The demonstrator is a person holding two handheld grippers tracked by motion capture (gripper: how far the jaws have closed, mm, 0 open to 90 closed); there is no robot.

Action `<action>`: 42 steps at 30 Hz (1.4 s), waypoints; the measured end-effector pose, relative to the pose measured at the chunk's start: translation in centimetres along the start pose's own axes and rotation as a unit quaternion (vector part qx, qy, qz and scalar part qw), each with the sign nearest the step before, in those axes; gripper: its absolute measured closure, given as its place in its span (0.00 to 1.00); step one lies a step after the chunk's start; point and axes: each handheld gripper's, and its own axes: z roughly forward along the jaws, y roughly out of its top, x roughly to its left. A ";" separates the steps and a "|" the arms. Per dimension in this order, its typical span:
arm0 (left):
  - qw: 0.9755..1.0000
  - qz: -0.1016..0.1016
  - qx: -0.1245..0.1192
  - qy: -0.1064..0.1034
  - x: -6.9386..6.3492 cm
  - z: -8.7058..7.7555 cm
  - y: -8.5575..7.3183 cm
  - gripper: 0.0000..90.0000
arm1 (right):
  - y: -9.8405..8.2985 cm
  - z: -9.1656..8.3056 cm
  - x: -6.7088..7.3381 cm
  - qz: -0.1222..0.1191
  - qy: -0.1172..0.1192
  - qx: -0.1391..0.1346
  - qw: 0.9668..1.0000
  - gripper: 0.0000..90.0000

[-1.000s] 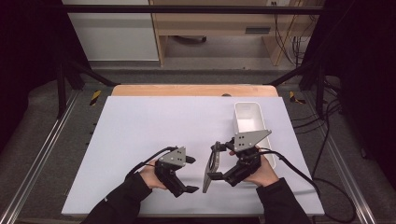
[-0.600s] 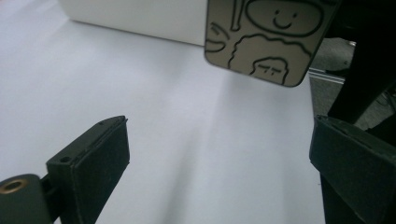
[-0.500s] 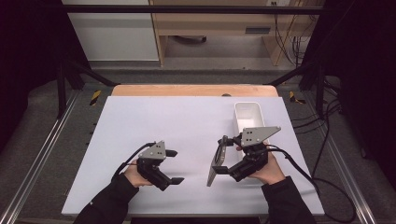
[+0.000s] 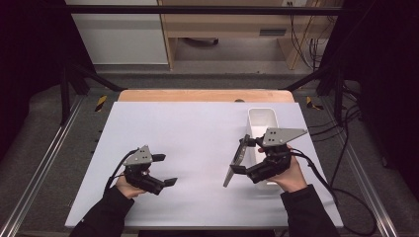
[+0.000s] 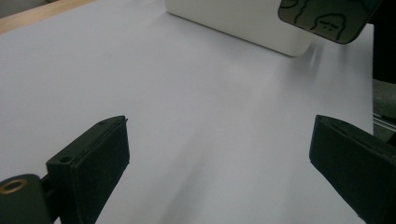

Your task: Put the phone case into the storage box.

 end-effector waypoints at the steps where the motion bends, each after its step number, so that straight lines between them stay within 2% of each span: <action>1: 1.000 -0.003 -0.002 0.005 0.1 -0.2 -0.2 0.05 | 0.1 -0.1 0.0 0.002 -0.004 -0.001 1.000 0.13; 8: 0.999 -0.024 -0.009 0.033 0.9 -1.4 -1.5 0.05 | 0.4 -0.5 -0.6 0.020 -0.034 -0.006 0.999 0.13; 11: 0.999 -0.027 -0.010 0.038 1.1 -1.6 -1.7 0.05 | 0.5 -0.6 -0.9 0.026 -0.046 -0.008 0.999 0.13; 12: 0.998 -0.028 -0.012 0.047 1.2 -1.8 -1.9 0.05 | 0.6 -0.6 -0.9 0.029 -0.051 -0.008 0.998 0.13; 19: 0.997 -0.038 -0.019 0.072 1.6 -2.4 -2.7 0.04 | 1.1 -1.0 -1.4 0.038 -0.075 -0.009 0.996 0.13; 26: 0.994 -0.055 -0.030 0.087 2.0 -3.1 -3.5 0.04 | 1.5 -1.7 -1.9 0.043 -0.094 -0.015 0.995 0.13; 34: 0.992 -0.062 -0.031 0.102 2.1 -3.6 -4.2 0.02 | 2.3 -2.2 -2.0 0.044 -0.115 -0.017 0.992 0.13; 42: 0.990 -0.067 -0.033 0.116 2.2 -3.7 -4.5 0.02 | 3.1 -2.7 -2.4 0.056 -0.145 -0.021 0.988 0.13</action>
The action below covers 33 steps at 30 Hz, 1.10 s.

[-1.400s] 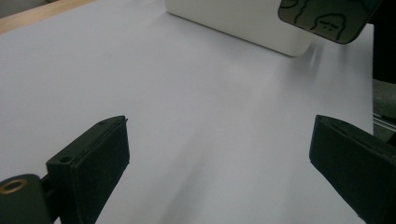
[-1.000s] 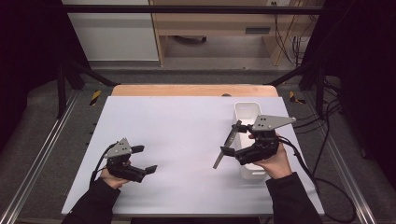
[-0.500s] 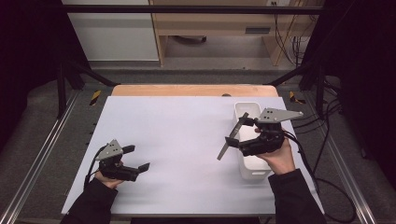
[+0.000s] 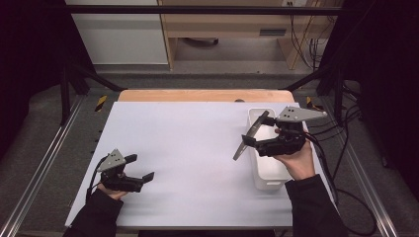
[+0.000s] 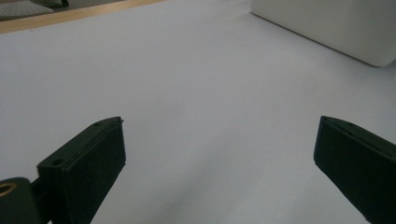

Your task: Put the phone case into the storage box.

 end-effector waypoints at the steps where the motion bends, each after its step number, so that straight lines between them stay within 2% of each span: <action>1: 1.000 0.000 0.001 0.001 0.0 0.0 0.0 0.02 | 0.1 0.0 -0.1 0.001 -0.005 0.000 1.000 0.13; 9: 1.000 -0.004 -0.001 0.007 0.3 0.0 -0.2 0.02 | 0.8 -0.1 -1.0 0.012 -0.040 -0.001 0.999 0.13; 18: 1.000 -0.006 -0.002 0.006 0.3 -0.1 -0.3 0.02 | 1.5 -0.1 -2.3 0.027 -0.067 -0.002 0.997 0.13; 28: 1.000 -0.007 -0.001 0.004 0.3 0.0 -0.3 0.02 | 2.0 0.6 -3.8 0.048 -0.115 0.001 0.992 0.13; 33: 1.000 -0.006 0.000 0.003 0.4 0.0 -0.3 0.01 | 2.2 1.1 -4.7 0.058 -0.142 0.000 0.988 0.13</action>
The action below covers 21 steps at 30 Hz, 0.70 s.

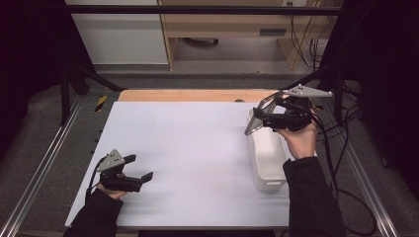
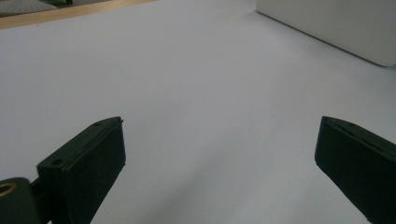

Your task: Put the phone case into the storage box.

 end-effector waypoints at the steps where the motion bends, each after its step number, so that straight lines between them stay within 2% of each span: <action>1: 1.000 0.000 0.000 0.001 0.0 0.0 0.0 0.01 | 0.1 0.1 -0.1 0.001 -0.006 0.000 1.000 0.13; 9: 1.000 0.001 0.001 -0.001 0.0 0.0 0.0 0.01 | 0.4 1.0 -1.2 0.011 -0.044 0.005 0.999 0.13; 12: 1.000 0.001 0.001 -0.002 0.0 0.0 0.0 0.01 | 0.4 1.5 -1.5 0.008 -0.060 0.008 0.998 0.13; 21: 1.000 0.001 0.002 -0.004 0.0 0.1 0.0 0.01 | 0.5 2.9 -2.2 0.020 -0.098 0.014 0.995 0.13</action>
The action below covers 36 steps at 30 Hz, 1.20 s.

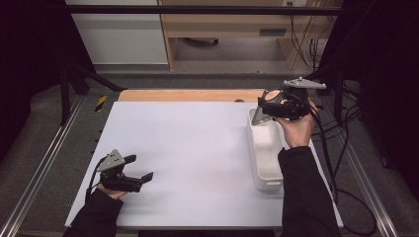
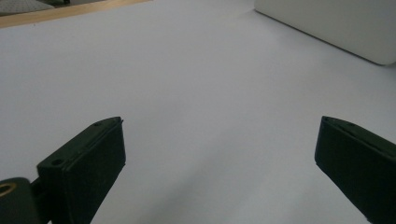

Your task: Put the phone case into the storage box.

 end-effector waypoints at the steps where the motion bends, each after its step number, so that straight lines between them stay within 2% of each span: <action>1: 1.000 0.000 0.000 0.000 0.0 0.0 0.0 0.01 | 0.0 0.2 0.0 0.000 -0.002 0.000 1.000 0.13; 12: 1.000 0.001 0.002 -0.002 0.0 0.0 0.0 0.01 | -0.2 2.3 -0.1 0.012 -0.038 0.012 0.999 0.13; 17: 1.000 0.002 0.003 -0.003 0.0 0.1 0.0 0.01 | -0.4 3.1 -0.2 0.027 -0.058 0.015 0.998 0.13; 27: 1.000 0.003 0.003 -0.004 0.0 0.1 0.0 0.01 | -1.0 4.5 -0.5 0.047 -0.077 0.023 0.996 0.13; 36: 1.000 0.005 0.005 -0.006 0.0 0.2 -0.1 0.01 | -1.9 5.4 -1.0 0.054 -0.091 0.036 0.994 0.13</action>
